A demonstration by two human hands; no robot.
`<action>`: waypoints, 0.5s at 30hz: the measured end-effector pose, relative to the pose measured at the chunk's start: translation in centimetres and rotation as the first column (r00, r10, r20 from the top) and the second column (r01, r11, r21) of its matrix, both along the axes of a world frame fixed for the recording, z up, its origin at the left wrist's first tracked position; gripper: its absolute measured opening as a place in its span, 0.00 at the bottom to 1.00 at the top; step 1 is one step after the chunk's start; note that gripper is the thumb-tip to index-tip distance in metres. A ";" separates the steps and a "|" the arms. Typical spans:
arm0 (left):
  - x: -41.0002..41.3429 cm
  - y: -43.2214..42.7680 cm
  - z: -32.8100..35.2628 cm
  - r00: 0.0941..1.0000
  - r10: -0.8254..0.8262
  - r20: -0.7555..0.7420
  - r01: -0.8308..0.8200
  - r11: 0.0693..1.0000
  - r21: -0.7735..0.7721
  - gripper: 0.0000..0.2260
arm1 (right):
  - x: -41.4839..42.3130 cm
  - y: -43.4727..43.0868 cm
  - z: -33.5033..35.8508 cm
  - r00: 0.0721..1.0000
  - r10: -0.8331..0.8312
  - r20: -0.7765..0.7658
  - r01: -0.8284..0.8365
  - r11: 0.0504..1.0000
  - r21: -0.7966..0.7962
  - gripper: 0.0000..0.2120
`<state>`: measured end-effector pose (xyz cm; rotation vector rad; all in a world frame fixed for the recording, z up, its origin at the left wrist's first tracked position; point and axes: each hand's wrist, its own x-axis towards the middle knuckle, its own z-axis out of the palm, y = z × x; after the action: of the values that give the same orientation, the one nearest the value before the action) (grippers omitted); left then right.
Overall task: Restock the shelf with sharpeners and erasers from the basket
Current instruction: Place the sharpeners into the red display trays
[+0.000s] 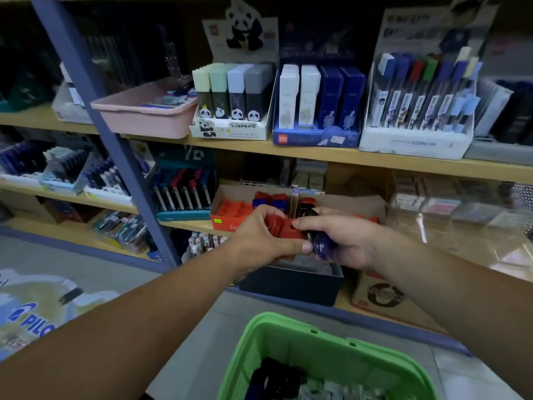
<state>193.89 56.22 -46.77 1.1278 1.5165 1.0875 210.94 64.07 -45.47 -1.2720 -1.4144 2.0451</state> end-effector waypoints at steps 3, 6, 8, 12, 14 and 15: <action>-1.1 2.2 -0.6 0.999 -0.005 0.031 0.005 1.000 0.001 0.28 | -0.5 2.5 -1.4 0.989 -0.115 -0.098 0.119 0.992 0.035 0.19; -2.8 4.4 -1.7 0.999 -0.034 0.016 0.035 0.997 -0.071 0.25 | -0.9 4.5 -2.6 0.982 -0.151 -0.114 0.157 0.987 0.043 0.17; -3.5 5.1 -2.5 0.998 -0.049 0.035 0.053 0.992 -0.111 0.21 | -1.1 5.1 -3.2 0.979 -0.161 -0.126 0.169 0.984 0.056 0.15; -3.3 5.6 -4.1 0.999 -0.040 -0.008 0.039 0.991 -0.126 0.12 | -1.2 5.6 -4.5 0.982 -0.172 -0.080 0.182 0.974 0.132 0.16; -3.0 5.7 -4.6 1.000 -0.010 0.007 0.011 0.994 -0.108 0.10 | -0.5 5.8 -4.8 0.989 -0.148 -0.003 0.146 0.974 0.171 0.17; -2.8 5.8 -4.8 1.000 -0.012 0.009 0.013 0.995 -0.101 0.09 | 0.0 5.9 -4.8 0.993 -0.115 0.039 0.106 0.977 0.187 0.17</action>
<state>191.08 61.99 -51.55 1.0609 1.5385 0.9945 210.90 69.97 -50.28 -1.2992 -1.4818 1.7762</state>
